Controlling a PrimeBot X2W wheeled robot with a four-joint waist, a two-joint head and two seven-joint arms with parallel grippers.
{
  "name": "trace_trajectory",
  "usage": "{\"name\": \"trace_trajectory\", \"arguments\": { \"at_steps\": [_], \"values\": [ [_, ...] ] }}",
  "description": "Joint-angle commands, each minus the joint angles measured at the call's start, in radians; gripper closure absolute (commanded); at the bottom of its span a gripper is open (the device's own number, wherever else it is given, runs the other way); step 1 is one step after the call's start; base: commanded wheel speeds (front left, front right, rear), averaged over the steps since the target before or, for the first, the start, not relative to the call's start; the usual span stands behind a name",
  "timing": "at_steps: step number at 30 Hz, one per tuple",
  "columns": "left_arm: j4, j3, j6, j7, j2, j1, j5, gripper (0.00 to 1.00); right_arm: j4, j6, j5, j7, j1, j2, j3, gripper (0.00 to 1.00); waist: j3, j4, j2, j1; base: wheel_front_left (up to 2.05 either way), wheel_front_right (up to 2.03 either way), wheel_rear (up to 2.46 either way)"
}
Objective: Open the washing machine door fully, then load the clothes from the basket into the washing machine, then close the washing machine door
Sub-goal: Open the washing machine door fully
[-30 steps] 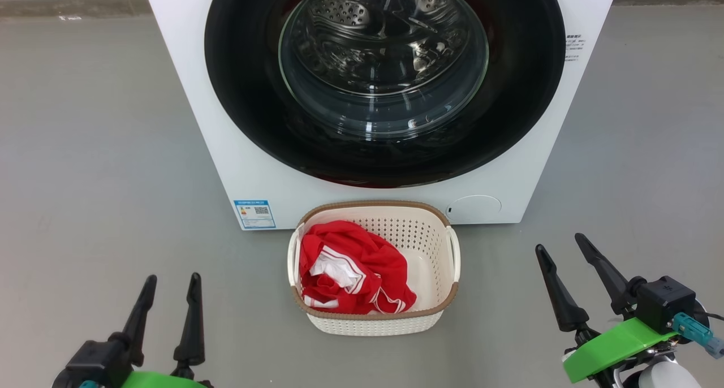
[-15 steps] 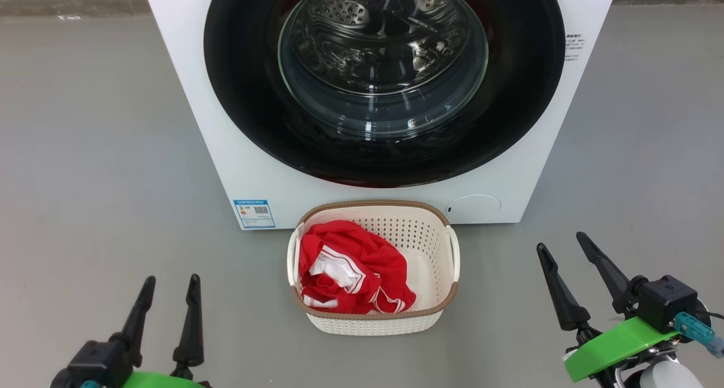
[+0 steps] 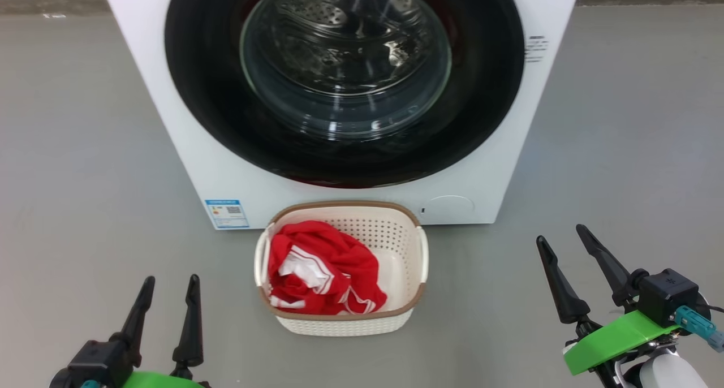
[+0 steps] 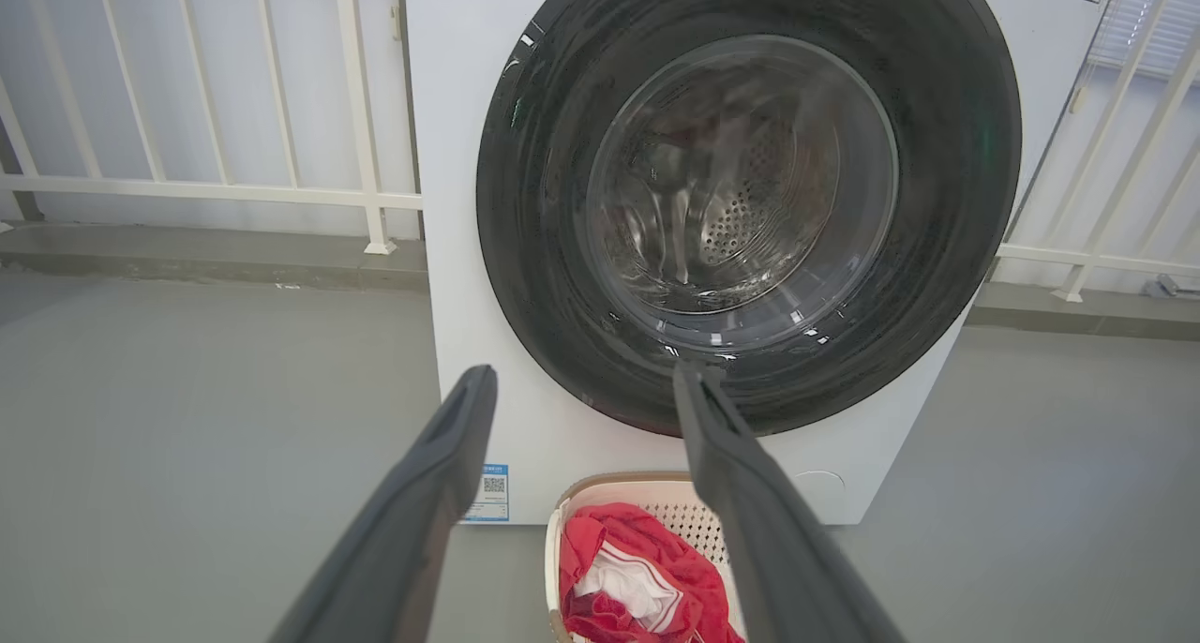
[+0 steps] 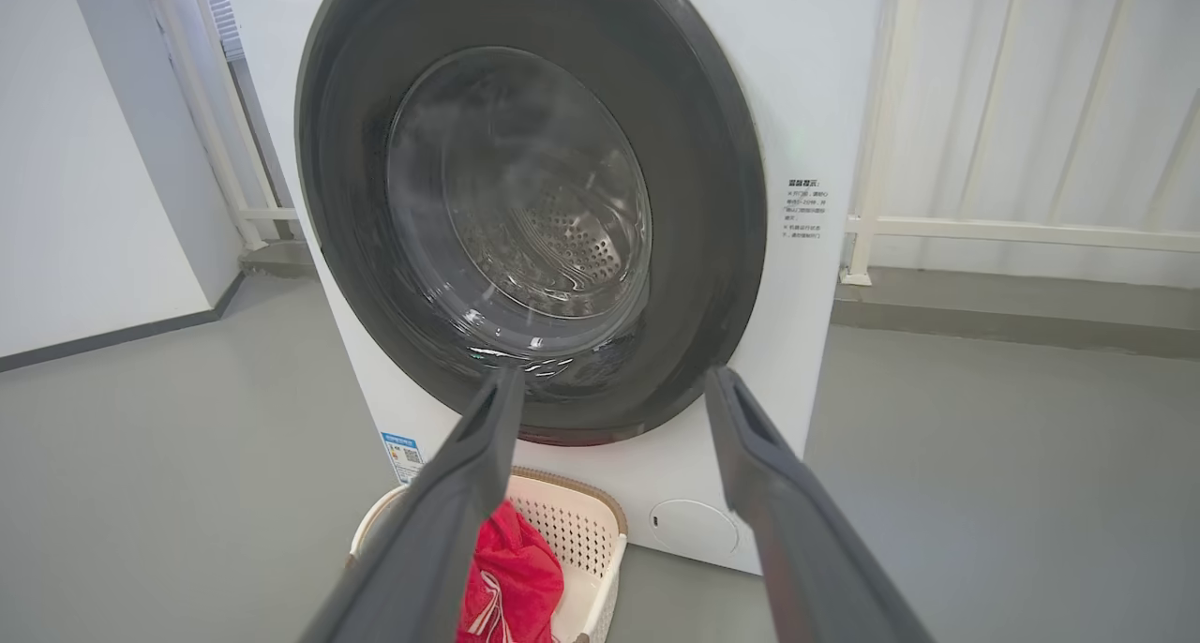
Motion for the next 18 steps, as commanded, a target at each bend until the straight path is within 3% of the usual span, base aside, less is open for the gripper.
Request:
{"name": "trace_trajectory", "arguments": {
  "at_steps": [1, 10, 18],
  "values": [
    [-0.019, 0.033, -0.003, -0.009, 0.009, -0.046, 0.001, 0.0, -0.026, -0.001, 0.004, -0.012, -0.032, -0.015, 0.015, 0.0, 0.0, -0.001, 0.0, 0.0, 1.23, 1.23, -2.46],
    [-0.024, 0.017, -0.003, -0.009, 0.012, -0.046, -0.028, 0.0, -0.026, -0.001, 0.004, -0.012, -0.03, -0.013, 0.01, 0.0, 0.0, -0.003, 0.0, 0.0, 1.03, 1.03, -2.05],
    [-0.017, 0.008, -0.003, -0.009, 0.011, -0.045, -0.03, 0.0, -0.025, -0.001, 0.004, -0.012, -0.028, -0.016, 0.013, 0.0, -0.006, 0.001, 0.0, 0.0, 0.38, 0.38, -0.75]
  ]
}}
